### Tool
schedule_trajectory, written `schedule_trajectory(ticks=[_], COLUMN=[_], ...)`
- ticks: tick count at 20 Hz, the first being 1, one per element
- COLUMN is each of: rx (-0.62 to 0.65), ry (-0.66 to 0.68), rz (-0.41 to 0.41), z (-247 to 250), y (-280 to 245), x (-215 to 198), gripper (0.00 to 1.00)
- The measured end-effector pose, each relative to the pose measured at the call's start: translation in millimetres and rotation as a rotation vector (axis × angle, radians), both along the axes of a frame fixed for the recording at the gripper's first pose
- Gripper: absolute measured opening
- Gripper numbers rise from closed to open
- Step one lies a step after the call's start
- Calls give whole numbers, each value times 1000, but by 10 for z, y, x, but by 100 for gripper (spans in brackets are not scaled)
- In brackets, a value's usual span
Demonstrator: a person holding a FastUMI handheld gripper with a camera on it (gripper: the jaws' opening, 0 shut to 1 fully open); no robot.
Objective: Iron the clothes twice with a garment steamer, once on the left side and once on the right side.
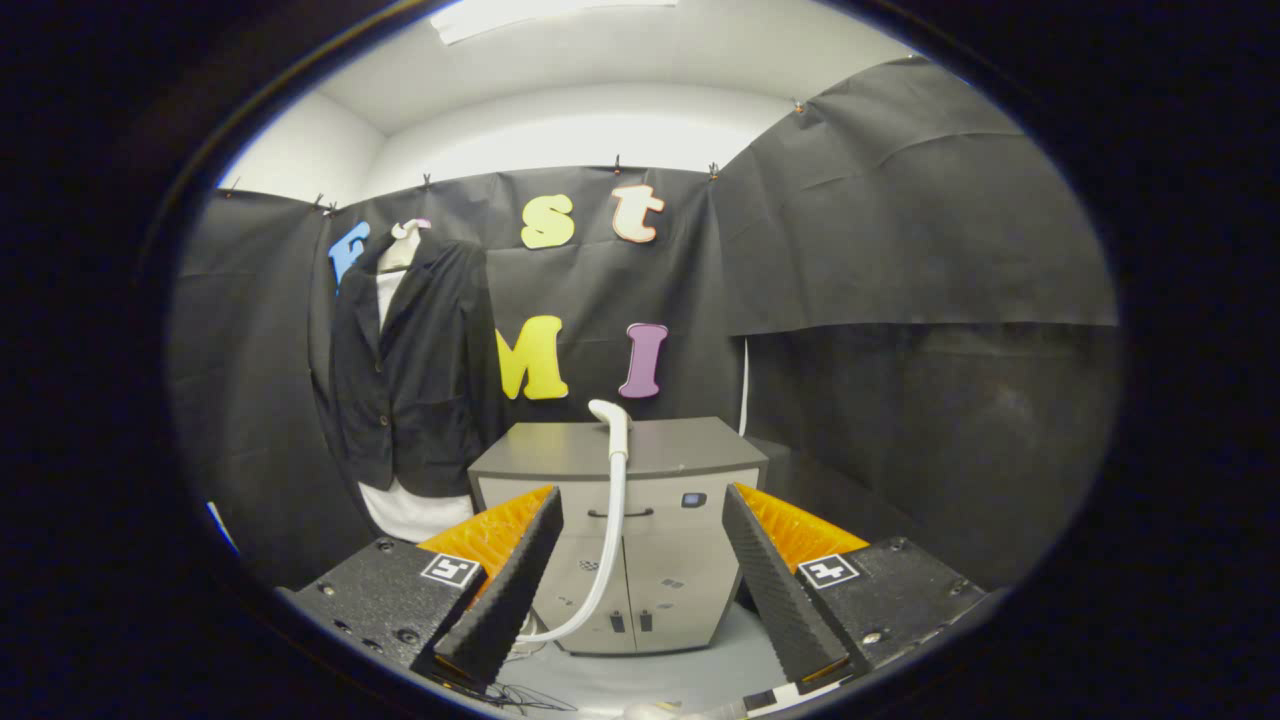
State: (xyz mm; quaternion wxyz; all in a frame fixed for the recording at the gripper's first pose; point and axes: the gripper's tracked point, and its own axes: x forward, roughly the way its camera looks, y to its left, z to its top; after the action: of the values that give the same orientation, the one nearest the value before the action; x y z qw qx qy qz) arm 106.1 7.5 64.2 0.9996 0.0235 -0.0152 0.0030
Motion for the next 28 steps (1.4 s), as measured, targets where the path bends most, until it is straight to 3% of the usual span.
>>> schedule_trajectory(ticks=[5, 12, 21, 28], rx=[2, 18, -3, 65], ry=[-5, 45, 288, 529], rz=[37, 149, 276, 342], z=[433, 884, 594, 67], y=[-33, 112, 365, 538], x=[991, 2607, 4274, 4844], gripper=[100, 100, 100, 100])
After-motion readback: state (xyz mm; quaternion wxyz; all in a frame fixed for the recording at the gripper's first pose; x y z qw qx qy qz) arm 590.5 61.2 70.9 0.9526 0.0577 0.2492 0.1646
